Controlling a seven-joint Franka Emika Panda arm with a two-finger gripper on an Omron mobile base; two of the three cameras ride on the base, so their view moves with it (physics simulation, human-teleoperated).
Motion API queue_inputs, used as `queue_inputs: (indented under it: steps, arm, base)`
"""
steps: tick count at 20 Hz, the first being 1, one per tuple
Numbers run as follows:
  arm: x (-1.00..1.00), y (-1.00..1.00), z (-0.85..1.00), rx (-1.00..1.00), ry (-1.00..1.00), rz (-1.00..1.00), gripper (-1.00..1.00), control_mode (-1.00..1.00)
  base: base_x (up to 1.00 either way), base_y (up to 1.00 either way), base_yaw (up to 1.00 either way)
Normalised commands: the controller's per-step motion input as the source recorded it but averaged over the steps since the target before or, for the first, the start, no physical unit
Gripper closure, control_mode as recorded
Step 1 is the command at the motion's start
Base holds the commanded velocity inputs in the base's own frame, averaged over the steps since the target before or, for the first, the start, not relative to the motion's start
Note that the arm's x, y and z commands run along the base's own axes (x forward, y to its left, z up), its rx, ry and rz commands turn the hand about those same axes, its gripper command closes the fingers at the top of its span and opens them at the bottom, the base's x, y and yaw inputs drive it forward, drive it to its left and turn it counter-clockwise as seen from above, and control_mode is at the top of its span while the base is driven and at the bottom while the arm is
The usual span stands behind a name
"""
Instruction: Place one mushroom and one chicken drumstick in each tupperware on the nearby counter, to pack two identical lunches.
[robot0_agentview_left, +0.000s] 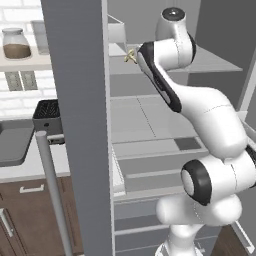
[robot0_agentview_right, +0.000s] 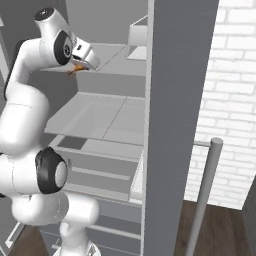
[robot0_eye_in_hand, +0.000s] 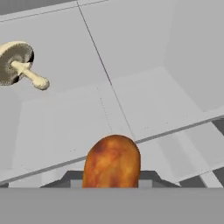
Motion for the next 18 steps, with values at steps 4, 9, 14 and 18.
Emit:
queue_inputs:
  steps: [4, 9, 14, 18]
  arm:
    - [-0.95, 0.0, -0.28, -0.01, -0.26, 0.08, 1.0, -1.0]
    - [-1.0, 0.0, 0.01, 0.0, -0.12, 0.09, 1.0, -1.0]
    - [-1.0, -0.14, -0.04, 0.0, -0.04, 0.15, 1.0, -1.0]
    - [-1.0, -0.29, -0.05, 0.0, 0.0, 0.2, 1.0, -1.0]
  base:
    - [0.0, 0.0, 0.0]
    - [0.0, 0.0, 0.0]
    - [0.0, 0.0, 0.0]
    - [0.0, 0.0, 0.0]
